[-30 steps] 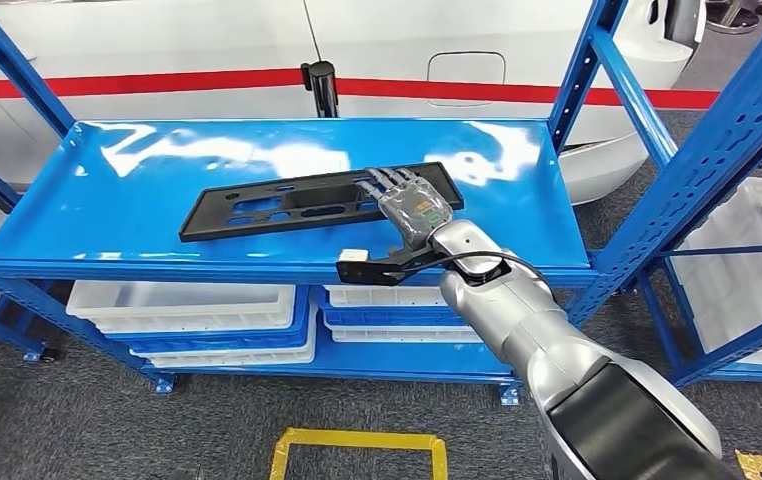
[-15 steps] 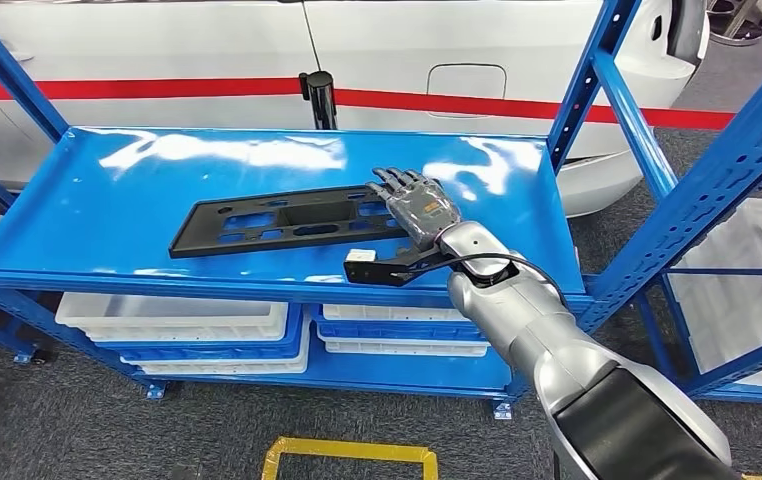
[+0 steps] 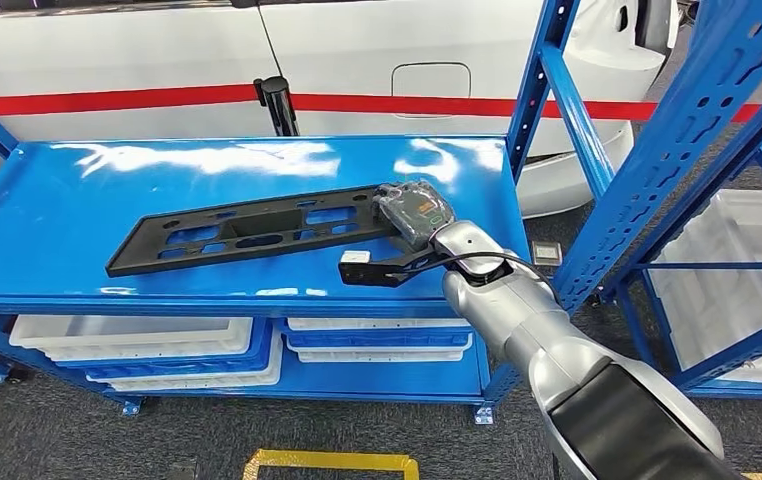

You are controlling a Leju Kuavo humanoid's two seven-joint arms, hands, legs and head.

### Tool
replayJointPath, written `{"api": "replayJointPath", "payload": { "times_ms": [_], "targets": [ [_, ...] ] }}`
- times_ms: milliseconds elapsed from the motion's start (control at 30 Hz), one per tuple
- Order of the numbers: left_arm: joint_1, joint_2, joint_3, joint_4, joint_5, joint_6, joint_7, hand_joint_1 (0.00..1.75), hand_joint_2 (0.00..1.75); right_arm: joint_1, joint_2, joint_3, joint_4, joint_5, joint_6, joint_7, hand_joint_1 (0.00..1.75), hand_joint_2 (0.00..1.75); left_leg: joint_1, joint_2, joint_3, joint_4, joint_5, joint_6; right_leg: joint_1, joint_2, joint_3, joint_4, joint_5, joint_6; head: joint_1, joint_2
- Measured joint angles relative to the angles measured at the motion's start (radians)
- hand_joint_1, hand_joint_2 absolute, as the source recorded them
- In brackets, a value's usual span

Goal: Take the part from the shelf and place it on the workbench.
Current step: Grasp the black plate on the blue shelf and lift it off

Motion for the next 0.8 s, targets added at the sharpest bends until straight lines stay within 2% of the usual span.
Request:
{"api": "replayJointPath", "payload": {
  "times_ms": [67,100,133,167,200,267,300,333,400,433,467,500,533,567,600,633,667,733,800],
  "targets": [
    [0.0,0.001,0.002,0.0,0.0,0.0,-0.001,0.0,0.0,-0.006,0.003,0.0,0.0,-0.001,0.0,0.0,1.74,1.75,-0.016,-0.005,0.051,-0.131,0.084,0.035,0.006,0.003,0.01,-0.002,-0.004,-0.005,0.001,0.0],
    [0.0,0.002,0.004,0.0,0.001,0.002,-0.004,0.0,0.0,-0.01,0.004,0.0,0.0,-0.002,0.0,0.0,1.75,1.75,-0.024,-0.006,0.076,-0.189,0.111,0.052,0.009,0.004,0.013,-0.004,-0.006,-0.006,0.002,0.0],
    [0.0,0.003,0.005,0.0,0.004,0.005,-0.009,0.0,0.0,-0.012,0.005,0.0,0.0,-0.002,-0.001,-0.001,1.75,1.75,-0.032,-0.008,0.092,-0.227,0.124,0.065,0.009,0.005,0.014,-0.006,-0.006,-0.005,0.003,0.0],
    [0.0,0.003,0.007,0.0,0.007,0.01,-0.015,0.0,0.0,-0.013,0.004,0.0,0.0,-0.002,-0.002,-0.003,1.75,1.75,-0.038,-0.007,0.098,-0.243,0.123,0.072,0.007,0.005,0.014,-0.008,-0.006,-0.003,0.003,0.0],
    [0.0,0.002,0.009,0.0,0.01,0.016,-0.024,0.0,0.0,-0.015,0.004,0.0,0.0,-0.003,-0.004,-0.005,1.74,1.75,-0.041,-0.006,0.1,-0.249,0.123,0.075,0.008,0.006,0.014,-0.012,-0.005,0.001,0.002,0.0],
    [0.0,0.002,0.013,-0.001,0.013,0.027,-0.04,0.0,0.0,-0.018,0.004,0.0,-0.003,-0.004,-0.013,-0.011,1.73,1.75,-0.038,-0.004,0.118,-0.28,0.133,0.073,0.011,0.003,0.013,-0.011,-0.007,0.007,0.002,0.0],
    [0.0,0.001,0.015,-0.001,0.014,0.032,-0.047,0.0,0.0,-0.021,0.002,-0.001,-0.004,-0.005,-0.017,-0.014,1.73,1.75,-0.035,-0.002,0.129,-0.298,0.141,0.071,0.013,0.0,0.004,0.01,-0.018,0.007,0.004,0.0],
    [-0.001,0.0,0.017,-0.001,0.015,0.036,-0.053,0.0,0.0,-0.024,0.0,-0.001,-0.006,-0.006,-0.021,-0.015,1.74,1.75,-0.032,-0.001,0.138,-0.314,0.148,0.068,0.015,-0.002,-0.015,0.051,-0.037,0.005,0.006,0.0],
    [-0.001,-0.002,0.02,-0.001,0.018,0.042,-0.062,0.0,0.0,-0.027,-0.004,-0.001,-0.006,-0.009,-0.022,-0.017,1.73,1.75,-0.034,0.0,0.142,-0.321,0.153,0.065,0.013,-0.005,-0.077,0.178,-0.088,-0.002,0.008,0.0],
    [-0.001,-0.002,0.021,-0.001,0.02,0.045,-0.067,0.0,0.0,-0.026,-0.005,-0.001,-0.006,-0.01,-0.022,-0.018,1.71,1.75,-0.035,0.0,0.142,-0.321,0.153,0.064,0.013,-0.006,-0.105,0.231,-0.104,0.0,0.008,0.0],
    [-0.001,-0.003,0.023,-0.001,0.02,0.049,-0.071,0.0,0.0,-0.026,-0.007,-0.001,-0.006,-0.012,-0.022,-0.018,1.71,1.75,-0.036,-0.001,0.142,-0.321,0.152,0.062,0.012,-0.006,-0.12,0.256,-0.108,0.006,0.008,0.0],
    [0.0,-0.004,0.024,-0.001,0.021,0.052,-0.075,0.0,0.0,-0.026,-0.008,-0.001,-0.006,-0.013,-0.022,-0.019,1.71,1.75,-0.037,-0.002,0.143,-0.32,0.152,0.059,0.011,-0.007,-0.115,0.24,-0.095,0.014,0.008,0.0],
    [0.0,-0.004,0.026,-0.001,0.021,0.055,-0.079,0.0,0.0,-0.026,-0.009,-0.001,-0.006,-0.014,-0.022,-0.019,1.72,1.75,-0.037,-0.003,0.144,-0.319,0.15,0.055,0.011,-0.009,-0.088,0.183,-0.069,0.024,0.008,0.0],
    [-0.001,-0.005,0.028,-0.001,0.021,0.058,-0.083,0.0,0.0,-0.027,-0.009,-0.001,-0.006,-0.015,-0.022,-0.019,1.73,1.75,-0.037,-0.005,0.144,-0.315,0.148,0.05,0.01,-0.012,-0.049,0.102,-0.038,0.03,0.008,0.0],
    [-0.001,-0.005,0.029,-0.001,0.02,0.063,-0.086,0.0,0.0,-0.029,-0.01,-0.001,-0.006,-0.016,-0.022,-0.019,1.73,1.75,-0.04,-0.006,0.142,-0.31,0.144,0.044,0.011,-0.014,-0.012,0.031,-0.012,0.03,0.008,0.0],
    [-0.001,-0.006,0.03,-0.001,0.017,0.07,-0.091,0.0,0.44,-0.03,-0.01,-0.001,-0.006,-0.019,-0.023,-0.02,1.73,1.75,-0.042,-0.008,0.14,-0.305,0.141,0.037,0.012,-0.016,0.012,-0.017,0.004,0.024,0.007,0.0],
    [-0.001,-0.007,0.031,-0.001,0.013,0.083,-0.096,0.0,0.87,-0.031,-0.01,-0.001,-0.006,-0.022,-0.024,-0.021,1.74,1.75,-0.043,-0.009,0.138,-0.301,0.139,0.029,0.014,-0.017,0.023,-0.04,0.011,0.016,0.006,0.0],
    [-0.001,-0.009,0.031,-0.001,0.003,0.119,-0.11,0.0,1.75,-0.035,-0.011,-0.003,-0.007,-0.03,-0.03,-0.022,1.75,1.75,-0.043,-0.01,0.137,-0.3,0.139,0.016,0.013,-0.017,0.024,-0.043,0.014,-0.001,0.005,0.0],
    [-0.002,-0.008,0.031,-0.001,-0.008,0.158,-0.128,0.0,1.75,-0.039,-0.013,-0.008,-0.009,-0.042,-0.041,-0.022,1.75,1.75,-0.039,-0.01,0.13,-0.284,0.125,0.003,0.003,-0.016,0.031,-0.051,0.02,-0.014,0.004,0.0]
  ]
}}
